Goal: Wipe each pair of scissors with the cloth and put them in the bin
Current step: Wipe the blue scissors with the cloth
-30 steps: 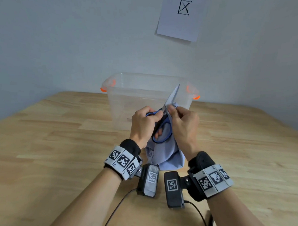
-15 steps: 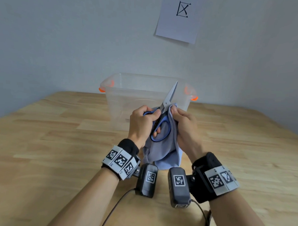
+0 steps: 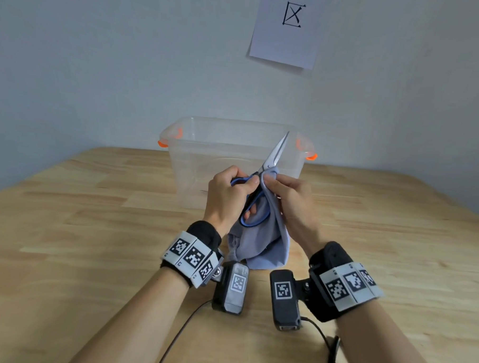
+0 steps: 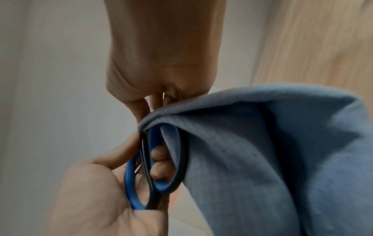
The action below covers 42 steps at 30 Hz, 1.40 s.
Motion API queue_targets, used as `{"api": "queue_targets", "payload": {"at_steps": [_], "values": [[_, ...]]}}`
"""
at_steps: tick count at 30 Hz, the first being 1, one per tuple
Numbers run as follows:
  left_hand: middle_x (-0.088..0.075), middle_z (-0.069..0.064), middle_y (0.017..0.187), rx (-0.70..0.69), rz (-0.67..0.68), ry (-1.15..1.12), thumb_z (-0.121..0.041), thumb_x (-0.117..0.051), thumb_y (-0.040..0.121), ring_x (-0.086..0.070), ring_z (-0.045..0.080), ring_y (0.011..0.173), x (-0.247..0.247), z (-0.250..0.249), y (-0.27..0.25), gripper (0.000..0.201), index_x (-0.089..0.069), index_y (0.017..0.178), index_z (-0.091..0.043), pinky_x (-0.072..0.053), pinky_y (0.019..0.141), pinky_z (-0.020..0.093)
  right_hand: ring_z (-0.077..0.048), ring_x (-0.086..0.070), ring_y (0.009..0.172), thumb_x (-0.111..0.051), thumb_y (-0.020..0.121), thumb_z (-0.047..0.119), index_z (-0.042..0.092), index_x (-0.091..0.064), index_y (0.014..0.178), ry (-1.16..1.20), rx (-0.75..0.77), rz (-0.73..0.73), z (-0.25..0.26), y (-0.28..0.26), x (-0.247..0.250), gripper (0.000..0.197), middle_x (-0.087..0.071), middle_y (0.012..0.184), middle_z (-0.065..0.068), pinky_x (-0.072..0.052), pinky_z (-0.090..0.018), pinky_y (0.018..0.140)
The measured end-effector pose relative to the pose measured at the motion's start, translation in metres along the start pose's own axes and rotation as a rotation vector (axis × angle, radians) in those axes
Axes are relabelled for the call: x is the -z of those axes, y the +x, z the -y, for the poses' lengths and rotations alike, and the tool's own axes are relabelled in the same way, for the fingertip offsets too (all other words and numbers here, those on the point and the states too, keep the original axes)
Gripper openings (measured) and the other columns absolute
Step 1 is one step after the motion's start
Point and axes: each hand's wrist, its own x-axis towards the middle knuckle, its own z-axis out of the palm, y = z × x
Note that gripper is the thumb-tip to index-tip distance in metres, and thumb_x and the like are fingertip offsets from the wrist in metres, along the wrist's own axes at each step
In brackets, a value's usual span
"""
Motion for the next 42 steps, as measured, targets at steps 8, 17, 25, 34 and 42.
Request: {"api": "queue_targets", "payload": {"at_steps": [8, 17, 25, 34, 42], "values": [[-0.047, 0.009, 0.046, 0.011, -0.011, -0.026, -0.009, -0.065, 0.094, -0.047, 0.026, 0.035, 0.0, -0.002, 0.0, 0.032, -0.046, 0.068, -0.005, -0.035, 0.037, 0.025, -0.027, -0.043, 0.053, -0.06, 0.098, 0.035, -0.016, -0.05, 0.067, -0.25, 0.25, -0.17, -0.012, 0.002, -0.009, 0.06, -0.047, 0.059, -0.034, -0.035, -0.049, 0.049], [-0.048, 0.013, 0.048, 0.116, 0.0, -0.135, -0.009, -0.062, 0.096, -0.046, 0.024, 0.038, -0.003, -0.001, -0.001, 0.03, -0.047, 0.07, -0.005, -0.034, 0.039, 0.025, -0.042, -0.046, 0.051, -0.059, 0.098, 0.035, -0.016, -0.048, 0.07, -0.003, 0.136, -0.167, -0.016, 0.0, -0.013, 0.059, -0.047, 0.062, -0.04, -0.042, -0.055, 0.051], [-0.05, 0.014, 0.048, 0.112, -0.062, -0.177, -0.008, -0.06, 0.097, -0.045, 0.024, 0.039, 0.001, -0.007, 0.002, 0.021, -0.051, 0.078, -0.003, -0.035, 0.038, 0.026, -0.03, -0.064, 0.06, -0.047, 0.104, 0.022, -0.005, -0.068, 0.086, 0.177, 0.011, 0.136, -0.001, 0.001, 0.0, 0.038, -0.065, 0.073, -0.025, -0.057, -0.035, 0.063], [-0.05, 0.016, 0.052, 0.049, -0.045, -0.089, -0.009, -0.061, 0.096, -0.048, 0.026, 0.039, -0.001, -0.005, -0.001, 0.022, -0.051, 0.078, -0.004, -0.035, 0.038, 0.025, -0.021, -0.061, 0.064, -0.064, 0.096, 0.015, -0.012, -0.065, 0.081, -0.144, 0.156, -0.047, -0.005, 0.01, 0.005, 0.031, -0.065, 0.07, -0.016, -0.051, -0.03, 0.061], [-0.047, 0.003, 0.05, -0.081, -0.027, 0.121, -0.009, -0.065, 0.093, -0.047, 0.018, 0.036, -0.001, -0.007, -0.005, 0.03, -0.047, 0.07, -0.004, -0.035, 0.037, 0.024, -0.016, -0.029, 0.057, -0.069, 0.091, 0.019, -0.012, -0.043, 0.061, -0.364, 0.238, -0.255, -0.007, 0.013, -0.002, 0.05, -0.033, 0.057, -0.007, -0.023, -0.03, 0.053]]}}
